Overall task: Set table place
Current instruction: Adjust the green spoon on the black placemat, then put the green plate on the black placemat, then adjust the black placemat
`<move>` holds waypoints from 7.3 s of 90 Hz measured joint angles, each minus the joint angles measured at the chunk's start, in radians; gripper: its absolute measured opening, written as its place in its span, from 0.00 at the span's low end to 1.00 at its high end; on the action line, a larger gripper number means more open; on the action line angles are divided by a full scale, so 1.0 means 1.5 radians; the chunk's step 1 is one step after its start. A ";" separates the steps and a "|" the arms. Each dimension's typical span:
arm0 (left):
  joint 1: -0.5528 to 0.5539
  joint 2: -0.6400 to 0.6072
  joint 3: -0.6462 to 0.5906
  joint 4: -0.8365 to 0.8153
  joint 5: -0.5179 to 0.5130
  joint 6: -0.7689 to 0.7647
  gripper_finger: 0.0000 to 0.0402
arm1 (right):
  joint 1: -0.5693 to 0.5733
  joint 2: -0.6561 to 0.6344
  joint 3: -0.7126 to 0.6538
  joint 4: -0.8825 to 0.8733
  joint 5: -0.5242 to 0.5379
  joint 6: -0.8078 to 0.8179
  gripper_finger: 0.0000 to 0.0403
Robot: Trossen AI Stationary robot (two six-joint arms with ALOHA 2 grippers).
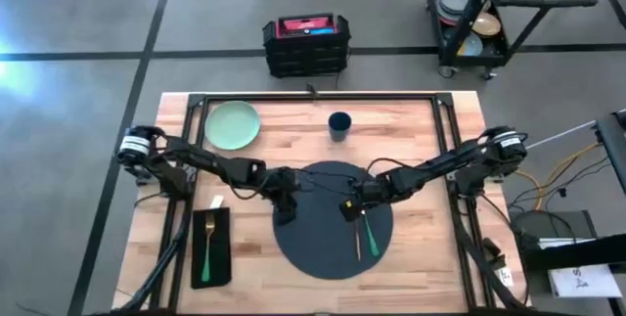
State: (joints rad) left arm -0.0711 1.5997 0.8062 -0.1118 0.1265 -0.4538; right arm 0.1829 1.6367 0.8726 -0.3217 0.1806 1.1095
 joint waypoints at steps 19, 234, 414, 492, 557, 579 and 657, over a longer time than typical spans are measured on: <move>0.000 -0.006 0.000 0.000 -0.001 0.003 0.00 | 0.001 -0.003 0.002 -0.008 0.001 0.004 0.00; 0.334 -0.009 0.182 -0.373 -0.151 0.018 0.34 | -0.041 -0.231 0.125 -0.317 0.159 -0.276 0.18; -0.172 -0.007 0.209 -0.283 -0.166 -0.139 0.00 | -0.038 -0.448 -0.066 -0.297 0.113 -0.278 0.19; -0.180 0.232 0.440 -0.273 -0.119 0.078 0.04 | -0.038 -0.448 -0.072 -0.339 0.102 -0.252 0.13; -0.156 0.206 0.439 -0.376 -0.173 0.068 0.14 | 0.118 -0.449 -0.257 -0.246 -0.014 0.041 0.08; -0.105 0.192 0.405 -0.334 -0.178 0.071 0.00 | 0.237 -0.448 -0.267 -0.252 0.014 0.189 0.01; -0.088 0.338 0.377 -0.030 0.145 -0.004 0.00 | 0.317 -0.447 -0.324 -0.214 -0.014 0.284 0.00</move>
State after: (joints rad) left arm -0.2028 2.1064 1.3711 -0.1562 0.3435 -0.4595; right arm 0.6586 0.9668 0.3860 -0.6423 0.1600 1.5352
